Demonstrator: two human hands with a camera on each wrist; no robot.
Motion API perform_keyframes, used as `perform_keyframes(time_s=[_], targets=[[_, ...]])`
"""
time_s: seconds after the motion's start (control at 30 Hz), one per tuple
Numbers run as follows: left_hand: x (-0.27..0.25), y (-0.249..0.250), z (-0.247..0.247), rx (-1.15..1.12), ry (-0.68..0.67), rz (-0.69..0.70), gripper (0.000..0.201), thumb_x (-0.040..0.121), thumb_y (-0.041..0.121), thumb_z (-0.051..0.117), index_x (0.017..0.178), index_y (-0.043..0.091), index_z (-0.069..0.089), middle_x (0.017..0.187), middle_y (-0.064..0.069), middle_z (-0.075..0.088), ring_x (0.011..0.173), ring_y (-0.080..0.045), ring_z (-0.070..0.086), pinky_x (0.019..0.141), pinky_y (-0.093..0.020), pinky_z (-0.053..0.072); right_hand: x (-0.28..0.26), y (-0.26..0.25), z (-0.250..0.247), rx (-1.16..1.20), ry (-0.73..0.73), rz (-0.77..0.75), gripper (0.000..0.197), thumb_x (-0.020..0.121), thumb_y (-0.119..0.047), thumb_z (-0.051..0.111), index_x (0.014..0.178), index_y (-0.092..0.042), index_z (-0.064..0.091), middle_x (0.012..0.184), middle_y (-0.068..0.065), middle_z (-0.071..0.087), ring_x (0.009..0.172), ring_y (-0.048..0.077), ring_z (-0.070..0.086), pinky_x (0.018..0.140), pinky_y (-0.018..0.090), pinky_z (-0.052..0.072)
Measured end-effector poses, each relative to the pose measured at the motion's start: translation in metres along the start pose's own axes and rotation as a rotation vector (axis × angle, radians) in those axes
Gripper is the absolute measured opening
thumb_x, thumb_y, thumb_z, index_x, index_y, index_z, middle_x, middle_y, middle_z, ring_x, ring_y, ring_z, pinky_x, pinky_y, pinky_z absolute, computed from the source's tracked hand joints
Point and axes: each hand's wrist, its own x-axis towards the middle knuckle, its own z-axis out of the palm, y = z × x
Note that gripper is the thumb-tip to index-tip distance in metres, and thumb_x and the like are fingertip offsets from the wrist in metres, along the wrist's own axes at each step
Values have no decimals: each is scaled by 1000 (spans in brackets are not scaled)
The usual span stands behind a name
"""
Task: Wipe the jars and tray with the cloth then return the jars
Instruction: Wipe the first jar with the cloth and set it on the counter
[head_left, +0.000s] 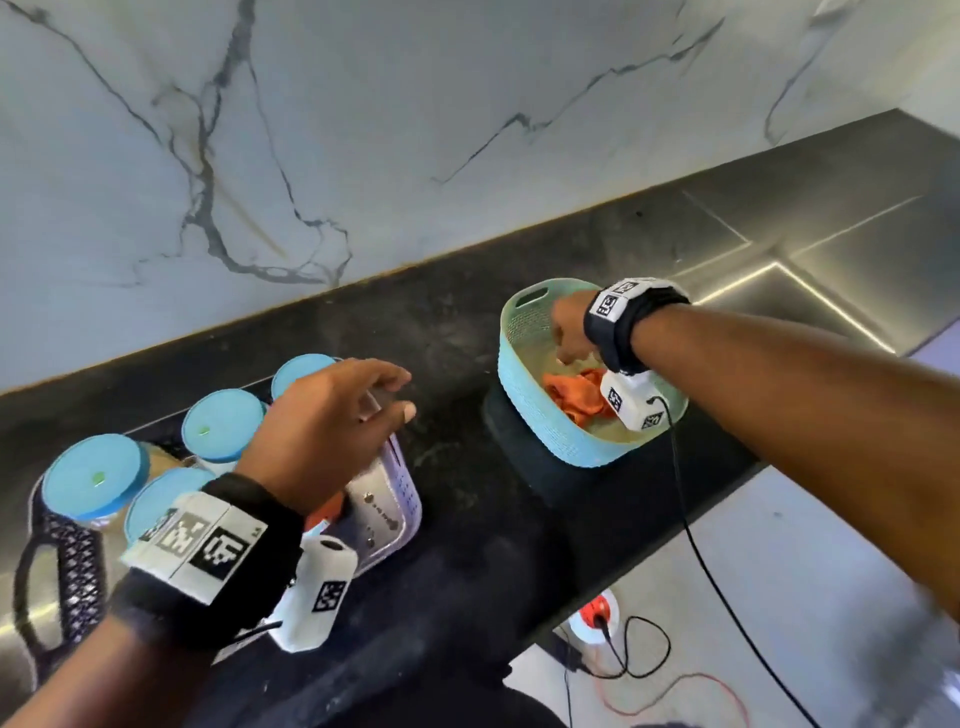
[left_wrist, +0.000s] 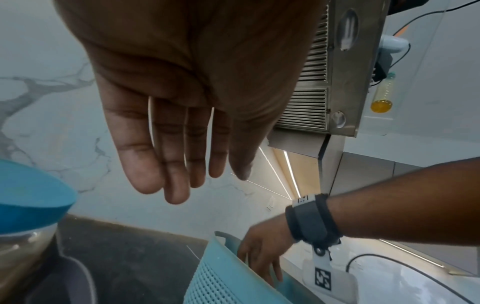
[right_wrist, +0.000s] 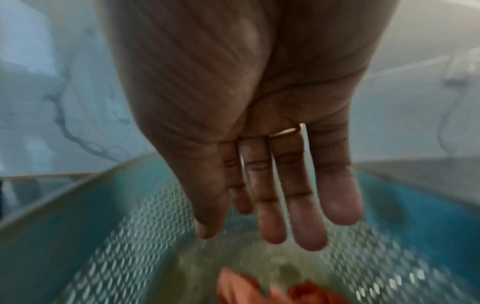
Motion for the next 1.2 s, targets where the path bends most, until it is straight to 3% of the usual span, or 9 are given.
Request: perform_keyframes(time_s=[0.13,0.23,0.4,0.5,0.63,0.73,0.87,1.0,1.2], targets=[[4,-14,-11,-13,12,-27,23,88,29,77,110,24,74,97,11,72,82,-11,70,74,-13,46,24,7,16,-66,-214,14,18,92,-17,72,107,-16,64,92,5,62,80,23,58,61,23,45],[5,-22,-13,-31,28,-34,23,89,31,76,111,25,74,103,9,73,87,-14,71,82,-35,57,32,5,33,-288,-415,10,9,102,-30,56,108,-26,51,81,-6,55,90,22,54,82,27,42],[2,-30,-15,-58,34,-72,21,90,32,74,110,28,73,100,10,74,86,-12,72,82,-39,59,51,5,45,-438,-361,-4,28,79,-28,79,103,-15,78,102,1,77,81,19,66,72,28,52],[-6,-31,-22,-61,50,-111,22,89,32,75,110,27,74,103,10,75,85,-11,72,80,-37,58,46,3,43,-371,-284,-31,17,77,-26,75,89,-14,78,88,2,78,76,22,69,69,29,55],[-31,-44,-44,-81,139,-149,22,89,30,75,111,24,74,101,11,74,85,-7,71,79,-34,57,23,-4,28,-125,-45,-34,10,75,-25,69,67,-19,65,66,-3,65,63,22,57,63,32,52],[-51,-66,-59,-75,253,-228,13,93,23,72,106,24,73,82,20,68,75,8,65,73,-11,49,2,-11,10,-10,57,-21,20,70,-18,79,85,-15,67,83,6,70,76,26,64,74,39,58],[-78,-98,-76,-91,333,-323,17,96,18,68,111,22,74,89,10,73,86,-15,71,83,-42,59,-43,-25,-14,163,252,-27,27,72,-19,85,92,-17,66,89,11,70,83,33,66,79,42,55],[-111,-117,-88,-66,407,-403,21,96,14,64,115,20,73,102,6,75,90,-21,72,88,-40,56,-82,-67,-26,424,403,-185,29,71,-22,82,96,-26,66,90,1,71,83,27,68,82,42,56],[-155,-139,-89,-20,387,-492,34,93,21,73,126,14,67,114,-4,72,97,-25,67,92,-41,53,-118,-164,16,1239,158,-380,29,89,17,50,100,0,70,91,25,69,78,27,71,79,35,64]])
